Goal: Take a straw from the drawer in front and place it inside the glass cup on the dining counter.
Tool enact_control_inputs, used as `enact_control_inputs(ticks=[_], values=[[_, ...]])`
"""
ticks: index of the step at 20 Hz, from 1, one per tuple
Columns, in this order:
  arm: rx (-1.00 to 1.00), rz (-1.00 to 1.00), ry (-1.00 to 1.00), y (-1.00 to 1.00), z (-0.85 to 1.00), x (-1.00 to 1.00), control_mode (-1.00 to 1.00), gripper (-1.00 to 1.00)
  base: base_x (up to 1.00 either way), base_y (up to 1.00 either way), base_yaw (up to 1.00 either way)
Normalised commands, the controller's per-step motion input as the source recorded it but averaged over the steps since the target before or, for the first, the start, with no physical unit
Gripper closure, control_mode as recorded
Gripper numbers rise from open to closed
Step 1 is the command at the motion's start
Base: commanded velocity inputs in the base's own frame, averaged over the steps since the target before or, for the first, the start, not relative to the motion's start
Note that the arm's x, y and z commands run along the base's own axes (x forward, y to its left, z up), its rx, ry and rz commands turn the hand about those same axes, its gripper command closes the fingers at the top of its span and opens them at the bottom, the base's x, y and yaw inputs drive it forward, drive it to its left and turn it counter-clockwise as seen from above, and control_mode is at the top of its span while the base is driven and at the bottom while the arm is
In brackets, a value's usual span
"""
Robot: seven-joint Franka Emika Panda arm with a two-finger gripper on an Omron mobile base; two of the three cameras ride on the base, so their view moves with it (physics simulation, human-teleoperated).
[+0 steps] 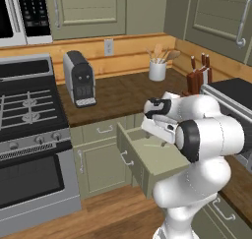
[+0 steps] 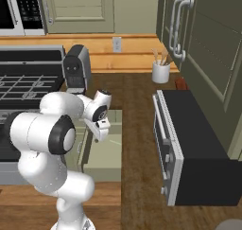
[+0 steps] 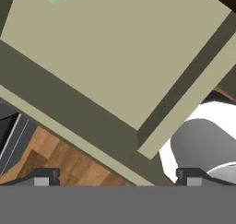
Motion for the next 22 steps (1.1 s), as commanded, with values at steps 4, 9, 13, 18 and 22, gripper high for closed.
enact_control_inputs(ticks=[4,9,13,18,22], values=[[0.00,-0.02,0.00,0.22,-0.33,0.14,-1.00,-1.00,0.00,0.00,0.00],[0.00,0.00,0.00,0.16,-0.40,0.11,-1.00,-1.00,0.00,0.00,0.00],[0.00,0.00,0.00,0.03,-0.39,0.10,-1.00,-1.00,0.00,0.00,0.00],[0.00,0.00,0.00,0.00,-0.36,0.03,-1.00,-1.00,0.00,0.00,0.00],[0.00,0.00,0.00,0.01,-0.34,0.02,-1.00,-1.00,0.00,0.00,0.00]])
